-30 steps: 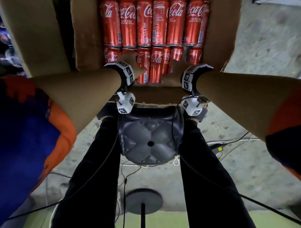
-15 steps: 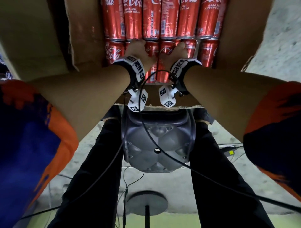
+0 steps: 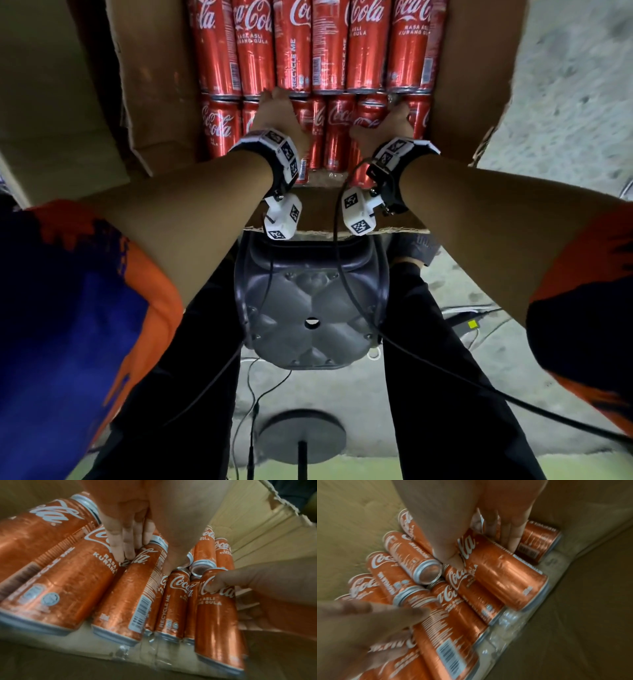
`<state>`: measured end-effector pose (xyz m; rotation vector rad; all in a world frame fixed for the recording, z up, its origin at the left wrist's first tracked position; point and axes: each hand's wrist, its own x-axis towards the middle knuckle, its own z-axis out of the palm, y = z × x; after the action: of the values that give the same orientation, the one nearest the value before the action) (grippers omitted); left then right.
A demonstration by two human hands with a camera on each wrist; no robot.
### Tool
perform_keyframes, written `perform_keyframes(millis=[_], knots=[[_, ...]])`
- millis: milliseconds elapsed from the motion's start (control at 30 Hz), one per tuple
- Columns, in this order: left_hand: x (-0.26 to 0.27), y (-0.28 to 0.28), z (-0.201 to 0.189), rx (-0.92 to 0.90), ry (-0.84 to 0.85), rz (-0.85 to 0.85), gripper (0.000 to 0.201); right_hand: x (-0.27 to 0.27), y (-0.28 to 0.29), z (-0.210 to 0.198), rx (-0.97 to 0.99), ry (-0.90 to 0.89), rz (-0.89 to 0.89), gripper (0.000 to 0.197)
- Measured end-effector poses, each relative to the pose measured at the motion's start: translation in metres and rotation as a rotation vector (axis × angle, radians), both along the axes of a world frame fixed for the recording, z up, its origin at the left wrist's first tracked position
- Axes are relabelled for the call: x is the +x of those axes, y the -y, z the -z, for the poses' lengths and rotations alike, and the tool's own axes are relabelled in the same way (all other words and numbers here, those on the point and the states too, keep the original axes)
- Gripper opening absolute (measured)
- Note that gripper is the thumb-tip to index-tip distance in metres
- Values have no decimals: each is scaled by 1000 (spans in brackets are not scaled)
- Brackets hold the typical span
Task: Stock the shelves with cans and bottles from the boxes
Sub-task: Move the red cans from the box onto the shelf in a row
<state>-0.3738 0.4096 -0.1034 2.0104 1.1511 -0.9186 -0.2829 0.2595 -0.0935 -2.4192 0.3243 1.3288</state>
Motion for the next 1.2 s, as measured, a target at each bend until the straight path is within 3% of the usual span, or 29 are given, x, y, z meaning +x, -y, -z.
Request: perform_keyframes(millis=[67, 200, 333, 467, 600, 700, 867, 1000, 1100, 1200], knots=[[2, 0, -3, 30, -20, 49, 100, 8, 0, 3, -29, -72, -3, 88], [5, 7, -1, 53, -53, 12, 93, 12, -1, 11, 1, -123, -49, 78], [3, 19, 9, 38, -71, -73, 61, 10, 4, 15, 1, -102, -74, 78], [6, 32, 9, 74, -90, -30, 44, 6, 7, 13, -78, -8, -29, 89], [7, 36, 4, 3, -81, -93, 81, 11, 20, 12, -40, 8, 40, 78], [6, 34, -7, -68, -33, -61, 90, 10, 23, 6, -26, -4, 116, 75], [-1, 37, -39, -151, 138, -138, 79, 20, 34, -21, 51, 12, 8, 55], [-8, 35, -82, -250, 181, -209, 75, 19, 39, -55, 76, 41, -132, 67], [-19, 34, -116, -268, 222, -246, 57, 17, 43, -86, 96, 43, -242, 75], [-34, 35, -147, -274, 259, -333, 59, 9, 50, -123, 147, -2, -294, 82]])
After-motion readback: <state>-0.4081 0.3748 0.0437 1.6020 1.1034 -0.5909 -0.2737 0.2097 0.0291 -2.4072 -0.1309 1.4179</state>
